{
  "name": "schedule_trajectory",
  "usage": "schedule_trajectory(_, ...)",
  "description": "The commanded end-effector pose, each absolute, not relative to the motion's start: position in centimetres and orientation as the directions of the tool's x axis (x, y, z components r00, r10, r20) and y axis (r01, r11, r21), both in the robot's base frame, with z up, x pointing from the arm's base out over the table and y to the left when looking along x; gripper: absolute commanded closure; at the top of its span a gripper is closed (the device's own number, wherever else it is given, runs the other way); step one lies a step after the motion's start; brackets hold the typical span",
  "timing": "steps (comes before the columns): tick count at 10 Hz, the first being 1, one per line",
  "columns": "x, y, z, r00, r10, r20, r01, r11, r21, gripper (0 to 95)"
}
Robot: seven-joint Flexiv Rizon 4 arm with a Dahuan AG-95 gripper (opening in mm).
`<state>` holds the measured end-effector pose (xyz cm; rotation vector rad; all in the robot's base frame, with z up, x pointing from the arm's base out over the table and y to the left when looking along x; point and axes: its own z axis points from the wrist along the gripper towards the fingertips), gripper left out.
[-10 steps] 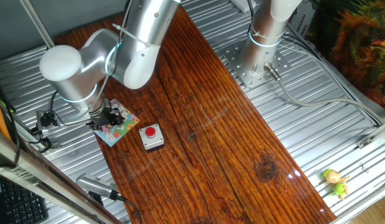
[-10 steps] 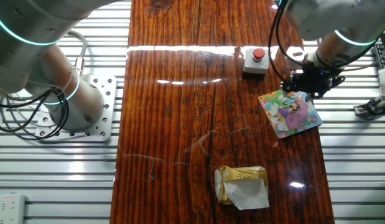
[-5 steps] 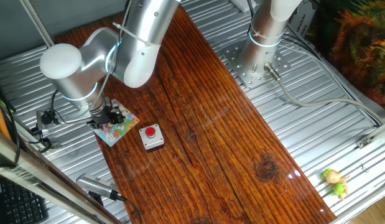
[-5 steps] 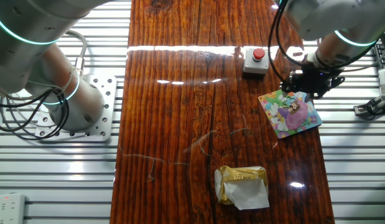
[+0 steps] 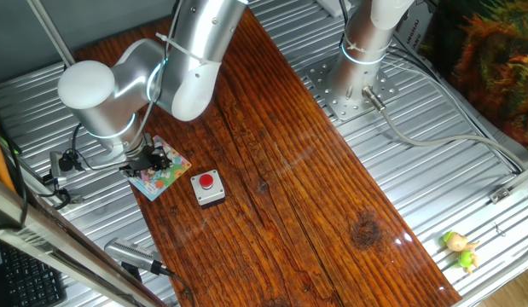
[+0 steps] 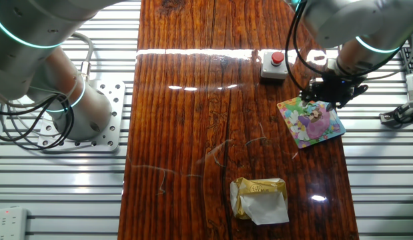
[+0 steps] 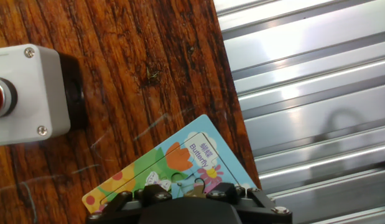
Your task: Assemble one piece of a puzzle
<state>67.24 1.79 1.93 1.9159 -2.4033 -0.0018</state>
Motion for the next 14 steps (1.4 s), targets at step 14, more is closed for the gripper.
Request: schedule_trajectory(14, 66.99, 1.38, 1.50, -0.238, -0.970, 0.042, -0.971, 0.239, 0.021, 38.0)
